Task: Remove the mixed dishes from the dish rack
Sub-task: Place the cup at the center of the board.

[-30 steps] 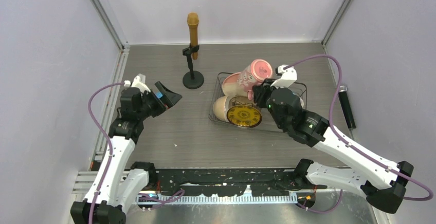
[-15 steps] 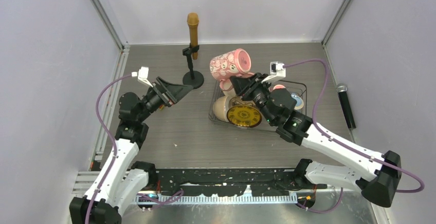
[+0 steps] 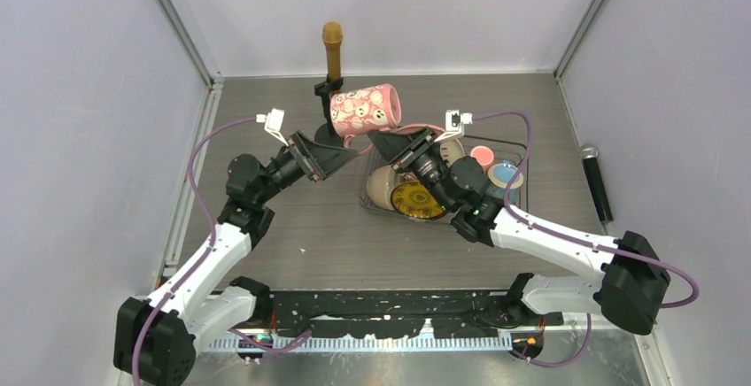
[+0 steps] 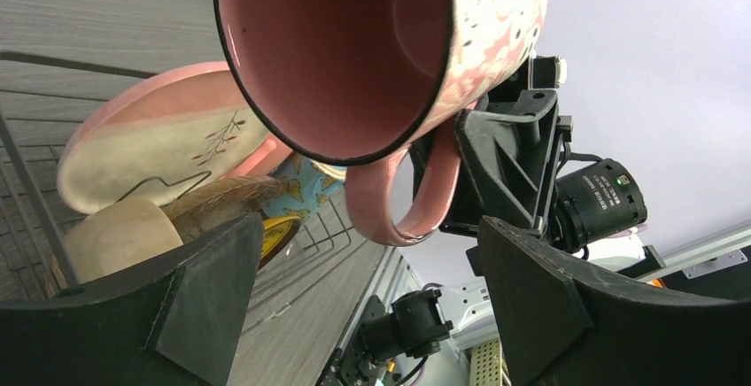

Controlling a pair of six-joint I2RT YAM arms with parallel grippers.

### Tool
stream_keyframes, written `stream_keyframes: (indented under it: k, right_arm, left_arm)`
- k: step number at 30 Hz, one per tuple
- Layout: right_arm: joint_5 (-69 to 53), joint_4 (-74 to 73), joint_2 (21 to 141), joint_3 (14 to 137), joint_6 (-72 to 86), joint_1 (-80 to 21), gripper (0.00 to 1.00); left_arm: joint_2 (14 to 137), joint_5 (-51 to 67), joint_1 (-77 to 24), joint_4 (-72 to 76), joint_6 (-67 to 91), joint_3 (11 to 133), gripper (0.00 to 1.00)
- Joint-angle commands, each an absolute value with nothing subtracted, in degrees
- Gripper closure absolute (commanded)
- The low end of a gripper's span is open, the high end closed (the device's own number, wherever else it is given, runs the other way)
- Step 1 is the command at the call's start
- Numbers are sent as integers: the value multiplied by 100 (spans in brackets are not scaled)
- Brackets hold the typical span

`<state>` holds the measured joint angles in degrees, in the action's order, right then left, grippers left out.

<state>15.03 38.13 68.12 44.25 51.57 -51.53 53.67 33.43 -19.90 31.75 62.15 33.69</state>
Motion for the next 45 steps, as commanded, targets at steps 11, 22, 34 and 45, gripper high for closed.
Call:
stream_keyframes:
  k: [11,22,34,45]
  right_arm:
    - [1297,6796,7171,4051,6516,-5159,100]
    - [1012,7970,7949,4070,7307,-5159,100]
    - [687,7751,7886,4096,7195,-5159,100]
    - [-560,6403,8000,4614,6829,-5159,35]
  left_arm:
    - [5553,3034,-2223,4562,6423,3516,22]
    - [5866,3183,-2259,5299,6798,3398,38]
    - [5625,2773,-2259,4992,6865,3292,88]
    - [5423,2191,-2261,5004,6872,3076,100]
